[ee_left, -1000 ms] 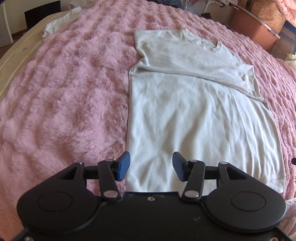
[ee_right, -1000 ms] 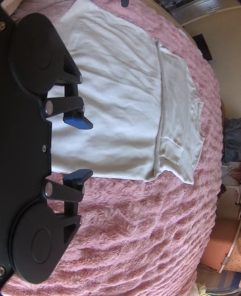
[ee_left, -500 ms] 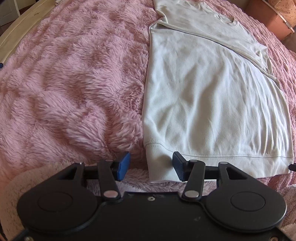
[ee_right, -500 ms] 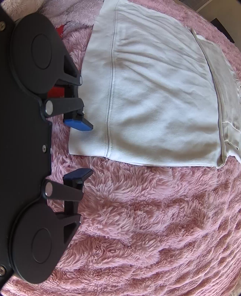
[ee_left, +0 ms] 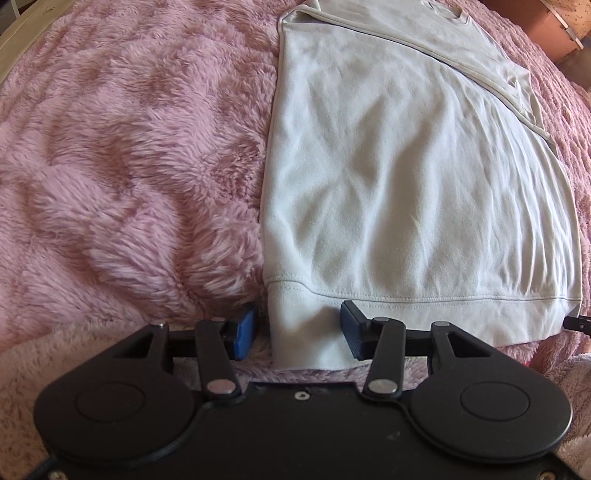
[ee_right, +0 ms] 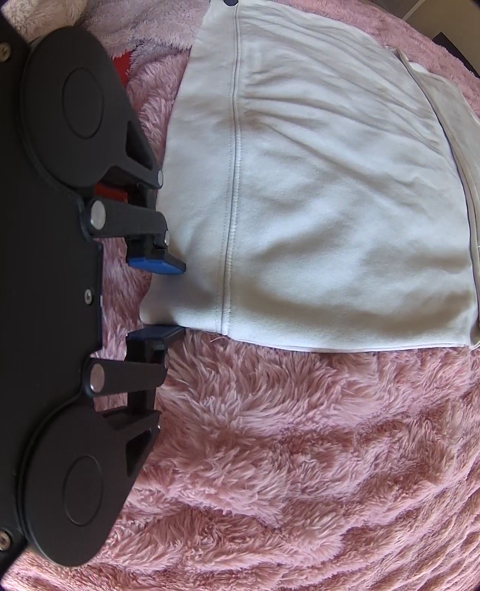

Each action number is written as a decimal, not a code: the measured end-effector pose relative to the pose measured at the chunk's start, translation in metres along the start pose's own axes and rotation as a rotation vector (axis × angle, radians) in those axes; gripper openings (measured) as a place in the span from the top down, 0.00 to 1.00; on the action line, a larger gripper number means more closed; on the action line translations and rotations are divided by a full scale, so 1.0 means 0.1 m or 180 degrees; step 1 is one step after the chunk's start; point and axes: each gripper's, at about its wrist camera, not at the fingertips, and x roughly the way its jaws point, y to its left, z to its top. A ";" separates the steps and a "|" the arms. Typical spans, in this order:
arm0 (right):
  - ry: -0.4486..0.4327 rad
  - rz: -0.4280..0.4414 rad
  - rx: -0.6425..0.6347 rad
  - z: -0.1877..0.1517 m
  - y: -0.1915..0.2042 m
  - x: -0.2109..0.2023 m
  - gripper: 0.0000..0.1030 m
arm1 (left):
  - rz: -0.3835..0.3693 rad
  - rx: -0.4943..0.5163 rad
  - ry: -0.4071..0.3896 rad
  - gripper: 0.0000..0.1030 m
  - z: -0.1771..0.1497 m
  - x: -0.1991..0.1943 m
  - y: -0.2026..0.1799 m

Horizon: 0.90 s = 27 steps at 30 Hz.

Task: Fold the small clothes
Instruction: 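Move both grippers to the hem corners and close on them, then lift the hem with both grippers and fold it up toward the collar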

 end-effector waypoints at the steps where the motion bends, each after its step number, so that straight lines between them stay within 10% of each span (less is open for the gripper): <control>1: 0.0007 -0.0002 -0.0017 0.01 0.02 0.01 0.76 | -0.0013 -0.0001 0.0001 0.56 0.00 0.01 -0.01; 10: -0.0048 0.0090 0.0090 0.03 -0.06 -0.02 0.91 | -0.0184 -0.0112 -0.0041 0.92 -0.01 0.02 -0.01; 27: -0.0459 0.0728 0.0679 0.13 -0.41 -0.57 0.92 | -0.0999 -0.0309 -0.0368 0.96 0.33 -0.54 0.09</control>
